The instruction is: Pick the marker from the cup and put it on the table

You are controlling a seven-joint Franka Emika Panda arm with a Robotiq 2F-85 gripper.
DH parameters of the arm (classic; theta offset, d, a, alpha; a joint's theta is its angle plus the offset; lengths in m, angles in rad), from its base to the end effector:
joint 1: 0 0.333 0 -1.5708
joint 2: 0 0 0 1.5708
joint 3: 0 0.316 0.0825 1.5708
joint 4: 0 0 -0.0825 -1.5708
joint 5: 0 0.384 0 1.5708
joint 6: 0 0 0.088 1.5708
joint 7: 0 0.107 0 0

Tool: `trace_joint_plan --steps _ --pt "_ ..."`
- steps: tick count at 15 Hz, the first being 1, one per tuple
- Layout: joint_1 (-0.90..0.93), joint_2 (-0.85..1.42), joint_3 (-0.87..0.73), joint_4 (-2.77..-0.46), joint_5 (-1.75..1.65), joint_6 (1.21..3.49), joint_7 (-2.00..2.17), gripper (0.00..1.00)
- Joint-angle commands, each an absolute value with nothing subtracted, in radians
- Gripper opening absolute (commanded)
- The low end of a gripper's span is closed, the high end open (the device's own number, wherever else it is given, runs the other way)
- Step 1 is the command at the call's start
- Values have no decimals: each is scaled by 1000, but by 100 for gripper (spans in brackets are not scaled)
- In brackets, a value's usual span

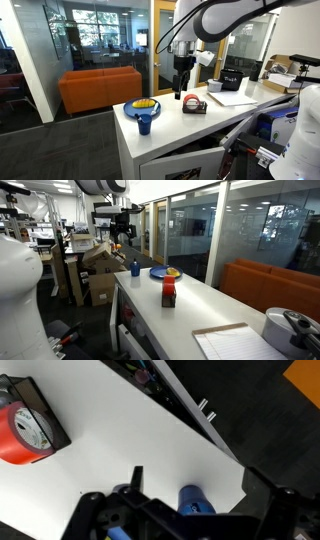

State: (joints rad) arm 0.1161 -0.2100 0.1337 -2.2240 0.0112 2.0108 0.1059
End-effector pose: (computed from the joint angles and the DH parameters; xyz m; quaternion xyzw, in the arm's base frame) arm 0.4692 0.1226 0.4609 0.9976 0.0680 -0.0009 0.0091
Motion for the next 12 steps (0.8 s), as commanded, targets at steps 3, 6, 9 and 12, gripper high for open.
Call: trace_joint_plan --steps 3,6,9,12 --pt "141 -129 177 -2148 2 2072 193 100" --pt "147 -146 178 -2164 6 2071 188 100" --pt "147 -148 178 -2169 6 2070 188 100" --pt "147 -149 177 -2170 6 2070 188 100"
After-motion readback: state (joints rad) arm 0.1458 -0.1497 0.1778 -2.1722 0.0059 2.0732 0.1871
